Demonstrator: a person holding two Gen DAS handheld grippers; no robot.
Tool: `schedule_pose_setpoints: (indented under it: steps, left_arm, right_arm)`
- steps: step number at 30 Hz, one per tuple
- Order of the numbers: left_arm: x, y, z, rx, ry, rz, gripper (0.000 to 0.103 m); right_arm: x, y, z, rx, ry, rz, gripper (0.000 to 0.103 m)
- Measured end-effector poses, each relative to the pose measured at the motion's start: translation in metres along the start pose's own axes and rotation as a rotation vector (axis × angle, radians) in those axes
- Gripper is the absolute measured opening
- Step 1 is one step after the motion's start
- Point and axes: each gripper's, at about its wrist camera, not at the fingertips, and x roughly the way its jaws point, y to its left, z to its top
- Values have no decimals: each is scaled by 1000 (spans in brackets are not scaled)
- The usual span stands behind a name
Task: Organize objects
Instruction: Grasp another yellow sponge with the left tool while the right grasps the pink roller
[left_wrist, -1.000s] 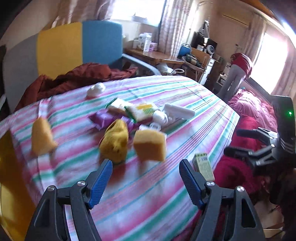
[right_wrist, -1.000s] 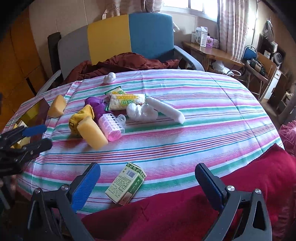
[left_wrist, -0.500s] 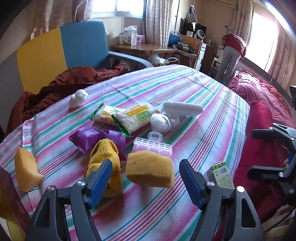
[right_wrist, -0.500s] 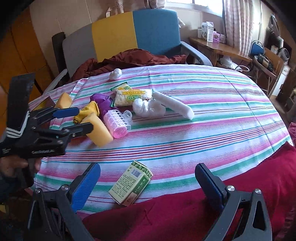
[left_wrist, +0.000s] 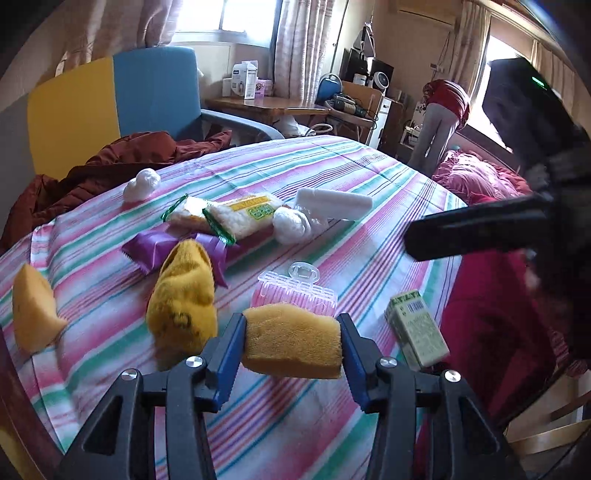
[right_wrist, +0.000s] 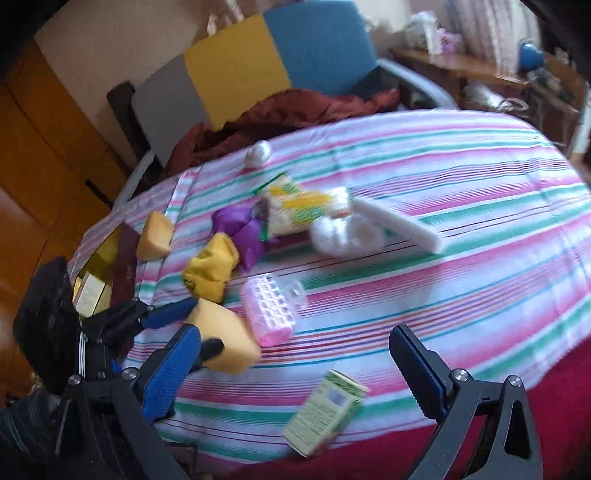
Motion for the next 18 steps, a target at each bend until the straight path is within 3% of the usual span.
schedule_pose_setpoints:
  steps: [4,11,12,15,18]
  left_arm:
    - [-8,1,-13,-15,-13,2,50]
    - [-17,10,-21,-52,-27,6,49]
    - [-18,12,-22,-56,-29,6,49]
    - [-20,14,-25,-67,-31,7,49]
    - [-22,15,-29,-80,-30,7,48]
  right_arm:
    - [38,18,12,16,114,51,96]
    - [88,37,16,-58,214,-27,95]
    - [94,39,14,-70,233,-37,92]
    - [108,42,7,-109,268,-66,61]
    - [106,39,5,-101,240,-58,60]
